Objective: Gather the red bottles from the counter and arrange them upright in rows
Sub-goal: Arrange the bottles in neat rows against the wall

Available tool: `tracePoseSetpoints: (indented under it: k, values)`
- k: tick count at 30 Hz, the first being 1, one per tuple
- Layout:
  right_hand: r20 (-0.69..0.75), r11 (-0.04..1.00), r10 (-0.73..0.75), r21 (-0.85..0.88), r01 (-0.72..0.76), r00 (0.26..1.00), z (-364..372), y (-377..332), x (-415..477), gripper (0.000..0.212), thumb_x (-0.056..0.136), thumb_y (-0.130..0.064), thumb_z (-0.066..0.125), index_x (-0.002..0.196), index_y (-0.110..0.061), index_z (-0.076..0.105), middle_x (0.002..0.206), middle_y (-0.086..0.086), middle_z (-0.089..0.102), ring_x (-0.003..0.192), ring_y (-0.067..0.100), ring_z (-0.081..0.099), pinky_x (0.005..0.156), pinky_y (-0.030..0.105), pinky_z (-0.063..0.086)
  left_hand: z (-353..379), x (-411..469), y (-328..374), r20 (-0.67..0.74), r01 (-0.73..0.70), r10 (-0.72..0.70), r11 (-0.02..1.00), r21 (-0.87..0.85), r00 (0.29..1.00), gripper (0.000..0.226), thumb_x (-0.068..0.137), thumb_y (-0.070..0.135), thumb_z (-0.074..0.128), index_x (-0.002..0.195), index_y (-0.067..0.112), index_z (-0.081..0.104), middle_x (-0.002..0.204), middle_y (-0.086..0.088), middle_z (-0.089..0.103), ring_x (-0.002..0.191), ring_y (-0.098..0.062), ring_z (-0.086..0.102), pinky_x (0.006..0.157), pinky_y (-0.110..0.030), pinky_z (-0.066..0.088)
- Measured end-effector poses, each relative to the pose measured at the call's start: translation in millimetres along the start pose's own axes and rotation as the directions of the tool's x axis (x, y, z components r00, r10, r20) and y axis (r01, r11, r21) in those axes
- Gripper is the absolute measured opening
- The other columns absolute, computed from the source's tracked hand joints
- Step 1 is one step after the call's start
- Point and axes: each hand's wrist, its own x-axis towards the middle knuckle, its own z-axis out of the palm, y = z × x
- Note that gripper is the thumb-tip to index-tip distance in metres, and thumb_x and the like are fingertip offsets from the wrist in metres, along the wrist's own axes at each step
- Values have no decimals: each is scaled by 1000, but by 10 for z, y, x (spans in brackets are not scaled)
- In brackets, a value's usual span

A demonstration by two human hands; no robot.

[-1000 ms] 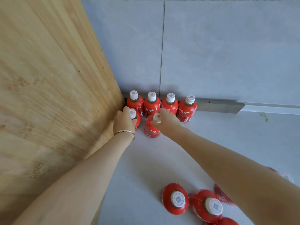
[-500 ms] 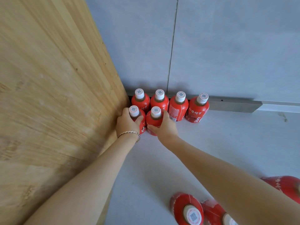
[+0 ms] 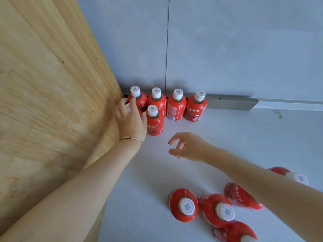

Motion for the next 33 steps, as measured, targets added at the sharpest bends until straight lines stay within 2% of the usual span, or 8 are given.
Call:
tracePoseSetpoints:
  k: [3, 6, 12, 16, 18, 23, 28, 33]
  values:
    - [150, 943, -72, -312, 116, 986, -5, 48, -431, 43, 79, -53, 63, 113, -28, 55, 86, -4, 60, 84, 16, 57, 81, 29, 45, 12, -63, 171, 139, -184, 189, 982, -48, 972, 46, 82, 19, 59, 123, -1, 51, 122, -23, 54, 112, -40, 52, 98, -45, 41]
    - [267, 863, -51, -474, 177, 962, 174, 78, -684, 56, 72, -64, 61, 114, -30, 48, 90, -2, 56, 86, 21, 52, 75, 31, 41, 26, -35, 304, 306, -146, 153, 988, -44, 940, 53, 85, 17, 61, 133, 5, 42, 131, -20, 47, 120, -36, 46, 103, -41, 37]
    - [258, 802, -128, -541, 253, 958, 382, 89, -802, 47, 74, -44, 68, 110, -21, 49, 93, 5, 60, 81, 26, 53, 69, 28, 36, 60, 113, 324, 344, -84, 76, 996, 7, 936, 41, 87, 4, 57, 128, 8, 51, 121, -22, 57, 114, -38, 51, 99, -45, 41]
    - [78, 944, -23, -327, 47, 997, 213, 153, -576, 31, 73, -33, 67, 101, -25, 56, 88, -3, 59, 81, 21, 52, 61, 22, 38, 77, 131, 299, 330, -99, 95, 995, -3, 939, 39, 85, 2, 59, 124, 8, 54, 116, -22, 60, 110, -40, 54, 96, -47, 45]
    - [-56, 986, 42, -161, -50, 998, 39, 187, -352, 37, 74, -32, 68, 107, -19, 60, 99, 1, 61, 82, 18, 53, 62, 23, 44, 86, 134, 287, 320, -99, 97, 995, -10, 943, 40, 85, 3, 60, 124, 10, 54, 114, -22, 60, 108, -40, 55, 94, -47, 46]
    - [-399, 997, 73, 56, -56, 914, -248, 114, 246, 30, 75, -23, 69, 97, -5, 59, 81, 2, 55, 75, 22, 55, 58, 29, 47, 117, 121, 257, 303, -97, 98, 995, -19, 948, 43, 85, 5, 60, 127, 13, 53, 113, -20, 61, 107, -39, 55, 92, -47, 47]
    - [-452, 986, 128, 152, -65, 883, -319, -56, 686, 32, 76, -27, 68, 85, -12, 42, 65, -4, 40, 58, 11, 40, 48, 21, 30, 120, 128, 262, 300, -86, 83, 996, -6, 950, 45, 86, 6, 60, 130, 15, 51, 116, -18, 60, 109, -36, 55, 94, -46, 46]
    - [-519, 992, 72, 123, -9, 852, -189, -88, 783, 30, 80, -22, 65, 90, -12, 38, 85, 7, 53, 76, 22, 50, 58, 28, 36, 106, 109, 277, 297, -85, 82, 996, -3, 951, 46, 86, 9, 61, 130, 15, 50, 118, -16, 61, 111, -34, 55, 94, -44, 48]
